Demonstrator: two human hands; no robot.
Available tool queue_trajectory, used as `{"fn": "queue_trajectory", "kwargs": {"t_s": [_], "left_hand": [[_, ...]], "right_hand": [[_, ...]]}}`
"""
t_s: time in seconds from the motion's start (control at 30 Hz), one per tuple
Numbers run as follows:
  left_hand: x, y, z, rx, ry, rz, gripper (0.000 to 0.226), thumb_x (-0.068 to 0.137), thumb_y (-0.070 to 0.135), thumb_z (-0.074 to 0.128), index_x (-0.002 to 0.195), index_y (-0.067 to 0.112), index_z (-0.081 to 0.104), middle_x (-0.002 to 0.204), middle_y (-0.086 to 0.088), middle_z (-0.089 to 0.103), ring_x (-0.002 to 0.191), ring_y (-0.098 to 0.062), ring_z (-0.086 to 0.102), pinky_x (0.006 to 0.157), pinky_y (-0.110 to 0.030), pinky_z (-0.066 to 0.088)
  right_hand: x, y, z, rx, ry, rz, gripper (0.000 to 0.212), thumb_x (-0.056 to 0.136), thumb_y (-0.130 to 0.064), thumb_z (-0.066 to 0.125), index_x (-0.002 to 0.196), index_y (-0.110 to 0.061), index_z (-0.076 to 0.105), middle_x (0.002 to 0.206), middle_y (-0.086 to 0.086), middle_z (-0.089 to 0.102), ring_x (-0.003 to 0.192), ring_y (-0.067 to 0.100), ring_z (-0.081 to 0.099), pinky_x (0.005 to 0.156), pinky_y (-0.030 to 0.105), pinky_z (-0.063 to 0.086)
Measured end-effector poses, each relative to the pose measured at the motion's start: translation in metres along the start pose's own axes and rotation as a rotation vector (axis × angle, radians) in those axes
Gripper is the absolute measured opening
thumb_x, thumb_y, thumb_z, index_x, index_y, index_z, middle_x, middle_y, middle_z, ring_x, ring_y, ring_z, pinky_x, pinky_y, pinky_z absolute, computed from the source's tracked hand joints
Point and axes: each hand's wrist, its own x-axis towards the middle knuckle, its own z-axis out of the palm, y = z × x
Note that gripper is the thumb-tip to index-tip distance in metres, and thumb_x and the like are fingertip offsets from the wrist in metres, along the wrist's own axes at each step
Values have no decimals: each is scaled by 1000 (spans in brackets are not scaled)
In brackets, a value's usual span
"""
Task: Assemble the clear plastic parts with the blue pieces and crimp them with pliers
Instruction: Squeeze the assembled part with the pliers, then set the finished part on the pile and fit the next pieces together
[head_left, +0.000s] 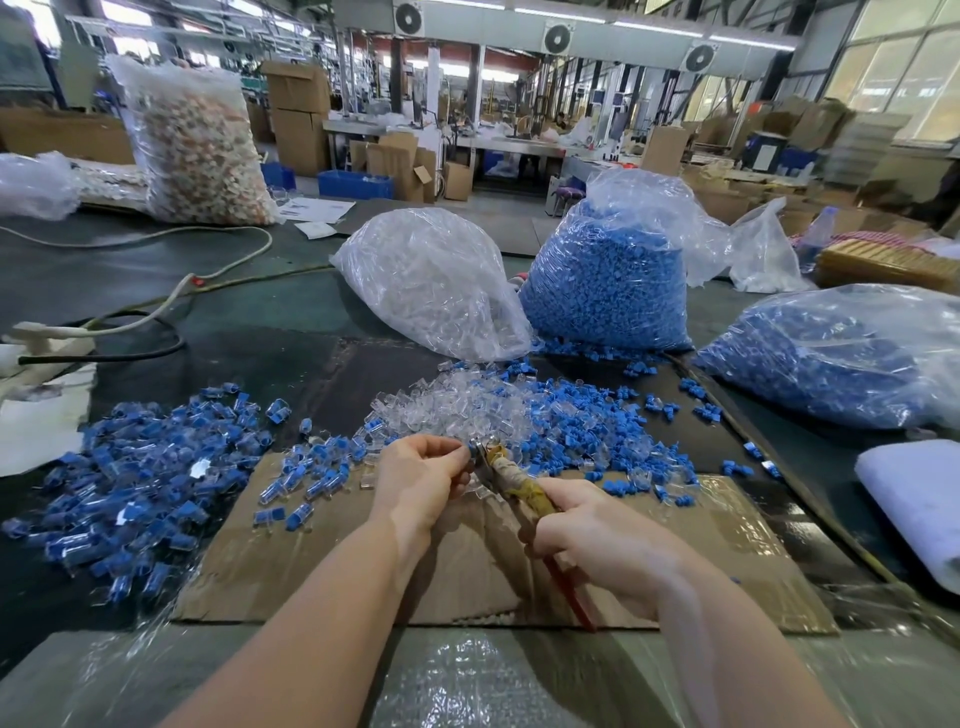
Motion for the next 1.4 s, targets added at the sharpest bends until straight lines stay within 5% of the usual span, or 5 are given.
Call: {"fn": "queue_trajectory", "kwargs": {"t_s": [0.3,0.5,0.73,0.97,1.4], "left_hand": [[-7,2,6,17,36,20,7,85,-3,61,85,3,65,61,-5,61,48,-6,54,45,-14,46],[-12,3,3,10,61,33,7,87,0,60,84,5,64,66,-7,63,53,-11,57,48,-22,49],[-3,11,-49,779,415,468,9,89,15,60,94,15,68,83,3,62,72,-10,51,59,-16,32],[9,7,-94,1193,574,416,19,90,23,59,105,21,71,99,-6,67,91,-28,50,80,-40,36],[-13,-4,-24,885,68,663,13,86,17,64,98,18,69,90,9,58,89,-6,42,75,-14,28]], "right_hand": [[-2,-2,4,-208,95,-68,24,83,2,41,67,-16,45,74,3,48,59,16,42,52,27,32],[-1,3,8,-112,146,-77,36,79,-3,53,110,-21,58,98,3,59,61,8,51,50,19,37],[13,27,-4,-483,529,35,58,85,-16,54,139,-25,37,123,7,46,110,22,45,95,40,41],[15,45,-12,-717,676,200,62,91,-29,52,146,-25,24,136,11,39,128,29,33,102,43,32],[20,59,-8,-875,723,191,63,94,-51,40,148,-27,16,142,9,35,130,25,34,104,40,33]]}}
